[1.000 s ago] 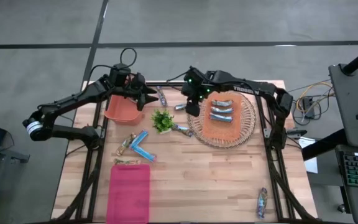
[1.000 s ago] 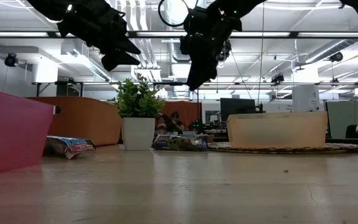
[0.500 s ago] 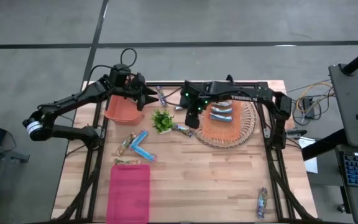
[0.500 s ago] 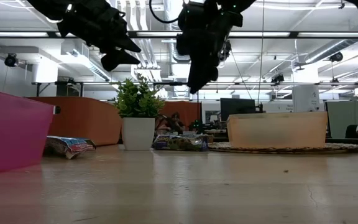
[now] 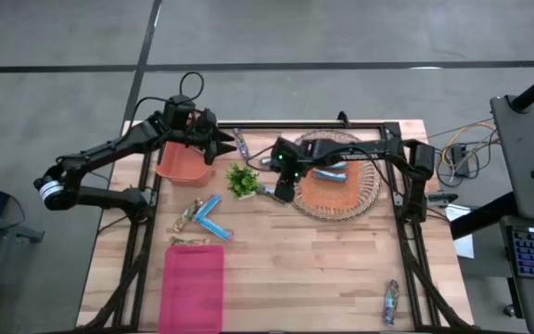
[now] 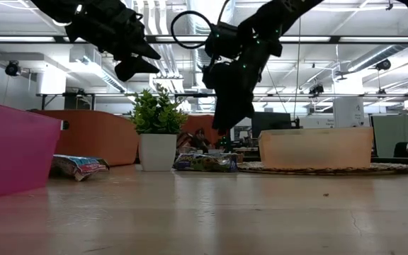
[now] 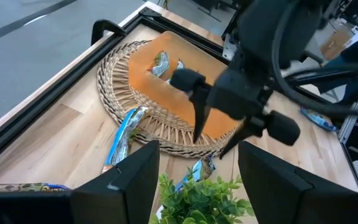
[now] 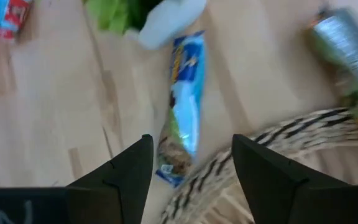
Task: Pick and place Granola Bars by type
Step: Put the middle blue granola bar into the pink bin
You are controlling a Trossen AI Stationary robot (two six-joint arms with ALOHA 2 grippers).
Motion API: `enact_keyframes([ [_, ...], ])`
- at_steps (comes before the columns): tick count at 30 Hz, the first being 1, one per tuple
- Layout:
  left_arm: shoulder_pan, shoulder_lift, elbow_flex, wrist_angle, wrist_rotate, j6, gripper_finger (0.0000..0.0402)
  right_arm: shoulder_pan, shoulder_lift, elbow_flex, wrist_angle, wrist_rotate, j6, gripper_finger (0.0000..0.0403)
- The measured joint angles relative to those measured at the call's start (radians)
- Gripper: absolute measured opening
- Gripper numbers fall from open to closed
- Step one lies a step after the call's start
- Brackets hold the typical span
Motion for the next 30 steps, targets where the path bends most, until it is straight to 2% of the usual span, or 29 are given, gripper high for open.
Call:
enact_keyframes([
  [6,0.0,0.0,0.0,0.0,0.0,0.0,0.02,0.029,0.0,-0.068,0.104,0.004,0.015,0.0208],
  [9,0.0,0.0,0.0,0.0,0.001,-0.003,0.02,0.045,0.009,-0.08,0.146,0.039,0.006,0.0208],
  [24,-0.02,-0.004,0.0,0.0,0.022,-0.022,0.02,0.048,0.196,0.008,0.134,0.046,-0.041,0.0207],
  [27,-0.027,-0.008,0.002,0.0,0.022,-0.028,0.02,0.049,0.2,0.011,0.125,0.05,-0.043,0.0196],
  [30,-0.031,-0.013,0.006,0.003,0.034,-0.033,0.02,0.049,0.197,0.011,0.119,0.051,-0.042,0.0166],
])
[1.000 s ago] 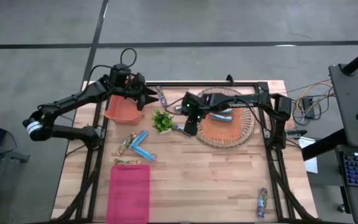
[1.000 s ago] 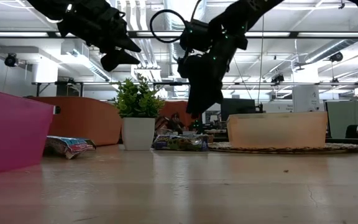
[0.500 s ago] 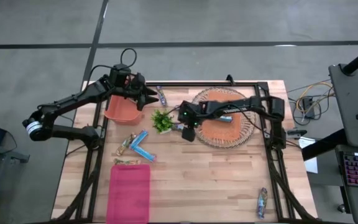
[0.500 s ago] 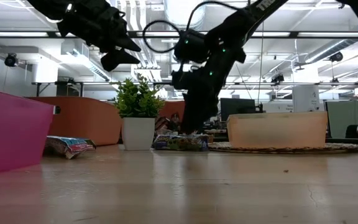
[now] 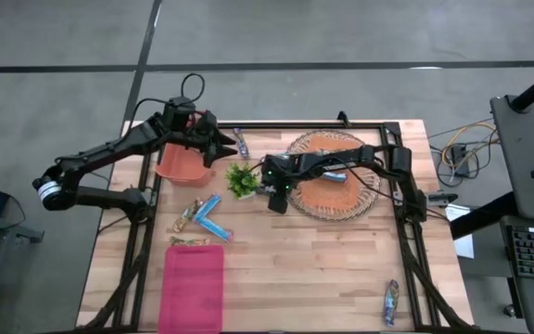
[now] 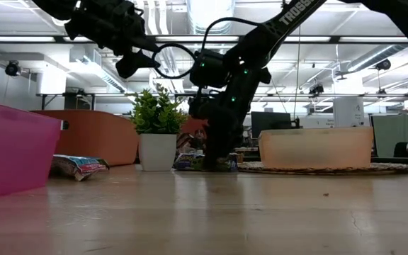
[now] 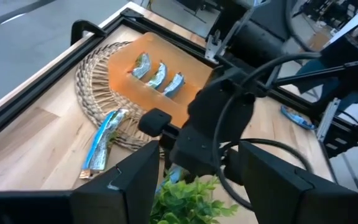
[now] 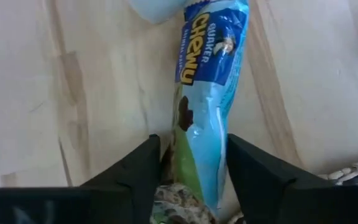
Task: Pick and place Granola Bars by type
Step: Put the middle blue granola bar into the pink bin
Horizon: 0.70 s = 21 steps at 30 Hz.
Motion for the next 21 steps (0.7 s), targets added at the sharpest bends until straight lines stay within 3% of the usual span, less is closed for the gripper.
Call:
enact_keyframes([
  [10,0.0,-0.001,0.021,0.006,0.018,-0.081,0.02,0.006,-0.028,-0.004,-0.07,-0.003,0.013,0.0026],
  [15,0.0,-0.001,0.021,0.005,0.018,-0.146,0.02,0.008,-0.06,-0.004,-0.117,0.066,0.016,0.0016],
  [21,-0.006,-0.004,0.022,0.046,0.042,-0.092,0.02,0.008,-0.139,0.025,-0.2,0.145,0.022,0.0013],
])
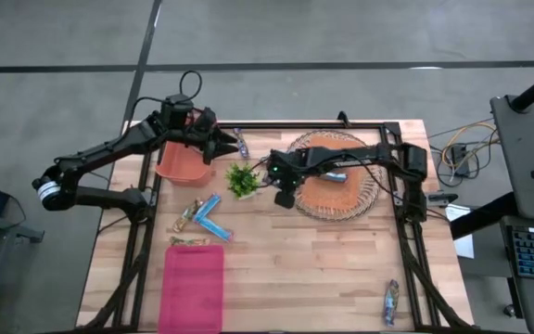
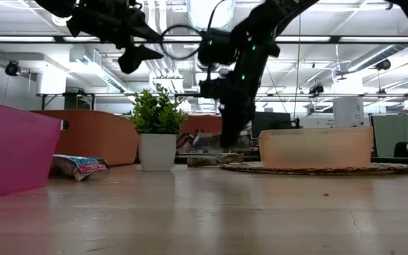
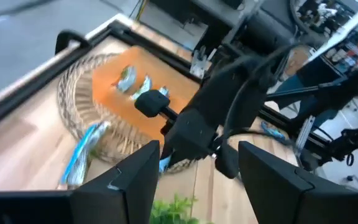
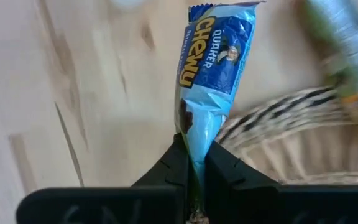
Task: Pick and place Granola Bars by type
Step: Put the middle blue granola bar into the pink bin
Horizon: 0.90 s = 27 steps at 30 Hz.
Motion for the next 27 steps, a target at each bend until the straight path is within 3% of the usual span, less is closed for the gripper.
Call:
enact_keyframes([
  [11,-0.002,-0.001,0.0,0.241,0.016,0.066,0.02,0.003,-0.22,0.002,-0.008,0.041,0.044,0.0012],
  [27,-0.031,0.004,0.001,0.489,0.024,-0.081,0.02,0.013,-0.414,0.002,0.186,0.04,0.081,0.0011],
])
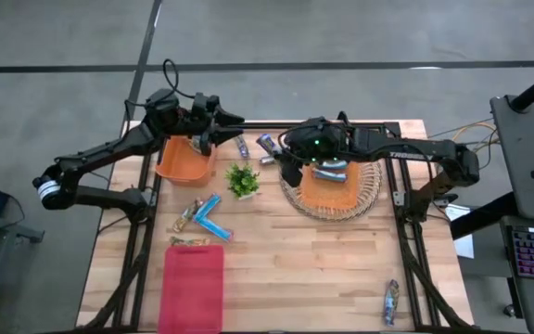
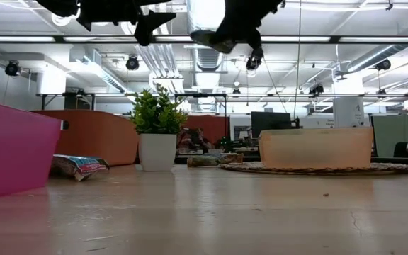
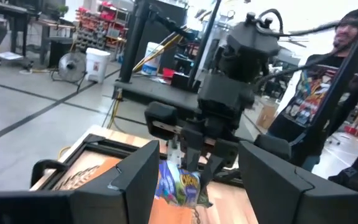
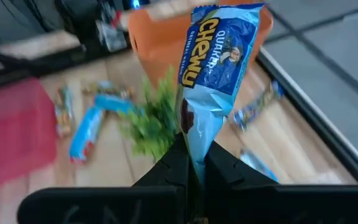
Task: Pick and place Granola Bars by type
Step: Put the middle blue granola bar into the pink bin
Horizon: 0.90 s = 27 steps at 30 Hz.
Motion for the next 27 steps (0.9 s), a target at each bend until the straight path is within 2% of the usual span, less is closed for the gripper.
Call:
enact_keyframes([
  [12,-0.024,0.001,0.0,0.046,-0.013,-0.038,0.02,0.0,0.0,0.128,0.064,0.0,-0.005,0.0011],
  [18,-0.066,0.014,0.0,0.201,-0.034,-0.126,0.02,0.0,0.0,0.169,0.127,0.0,-0.027,0.0011],
  [23,-0.113,0.035,0.0,0.27,-0.113,-0.125,0.02,0.0,0.0,0.177,0.16,0.0,-0.024,0.0011],
  [27,-0.137,0.067,0.0,0.295,-0.137,-0.125,0.02,0.007,0.0,0.178,0.168,0.0,-0.022,0.0011],
])
